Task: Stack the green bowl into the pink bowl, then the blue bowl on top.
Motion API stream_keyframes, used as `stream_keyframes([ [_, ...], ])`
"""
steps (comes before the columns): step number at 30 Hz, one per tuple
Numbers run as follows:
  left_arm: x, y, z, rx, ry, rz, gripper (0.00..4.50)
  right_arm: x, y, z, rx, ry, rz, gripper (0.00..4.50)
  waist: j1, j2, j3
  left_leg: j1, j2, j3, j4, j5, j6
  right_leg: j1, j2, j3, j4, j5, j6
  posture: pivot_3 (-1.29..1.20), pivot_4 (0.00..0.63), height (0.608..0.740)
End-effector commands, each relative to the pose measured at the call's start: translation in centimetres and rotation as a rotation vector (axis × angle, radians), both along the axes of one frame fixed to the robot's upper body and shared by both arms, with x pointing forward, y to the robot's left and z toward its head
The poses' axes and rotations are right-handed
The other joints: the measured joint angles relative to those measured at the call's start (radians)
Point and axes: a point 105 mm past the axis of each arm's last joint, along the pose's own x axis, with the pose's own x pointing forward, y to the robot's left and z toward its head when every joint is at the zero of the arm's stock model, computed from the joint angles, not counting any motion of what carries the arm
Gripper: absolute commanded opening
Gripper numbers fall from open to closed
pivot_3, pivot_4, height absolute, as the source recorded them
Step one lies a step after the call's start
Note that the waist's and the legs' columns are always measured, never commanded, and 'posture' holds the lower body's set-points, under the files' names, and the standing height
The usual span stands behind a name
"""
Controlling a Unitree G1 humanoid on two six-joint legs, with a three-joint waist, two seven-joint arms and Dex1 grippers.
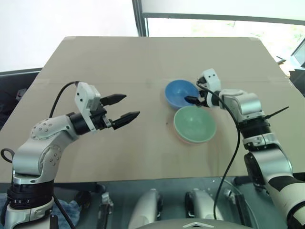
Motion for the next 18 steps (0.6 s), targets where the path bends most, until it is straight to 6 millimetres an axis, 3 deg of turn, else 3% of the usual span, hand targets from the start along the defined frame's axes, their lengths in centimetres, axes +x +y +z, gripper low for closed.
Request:
stream_keyframes([
  [1,-0.1,-0.1,0.9,0.015,-0.047,-0.010,4.50,0.1,0.4,1.3,0.005,-0.060,0.014,2.63,0.000,0.000,0.000,0.000,0.000,0.000,0.000,0.000,0.000,0.000,0.000,0.000,0.000,0.000,0.000,0.00,0.150,0.740],
  [2,-0.1,-0.1,0.9,0.018,-0.048,-0.010,4.50,0.1,0.4,1.3,0.006,-0.060,0.014,2.12,0.000,0.000,0.000,0.000,0.000,0.000,0.000,0.000,0.000,0.000,0.000,0.000,0.000,0.000,0.000,0.00,0.150,0.740],
  [3,-0.1,-0.1,0.9,0.019,-0.048,-0.010,4.50,0.0,0.5,1.2,0.006,-0.060,0.014,1.94,0.000,0.000,0.000,0.000,0.000,0.000,0.000,0.000,0.000,0.000,0.000,0.000,0.000,0.000,0.000,0.00,0.150,0.740],
  [7,0.0,-0.2,0.9,0.017,-0.052,-0.012,4.50,0.1,0.4,1.3,0.004,-0.068,0.017,0.13,-0.001,0.000,0.000,0.000,0.000,0.000,-0.001,0.000,0.000,0.000,0.000,0.000,0.000,0.000,0.000,0.00,0.150,0.740],
  [18,0.4,-0.6,0.8,0.012,-0.051,-0.028,4.50,1.0,-0.3,4.7,0.040,-0.188,-0.022,0.06,0.000,0.000,-0.001,0.000,0.000,0.000,-0.002,0.001,-0.001,0.000,0.000,0.000,0.000,0.000,0.000,0.00,0.150,0.740],
])
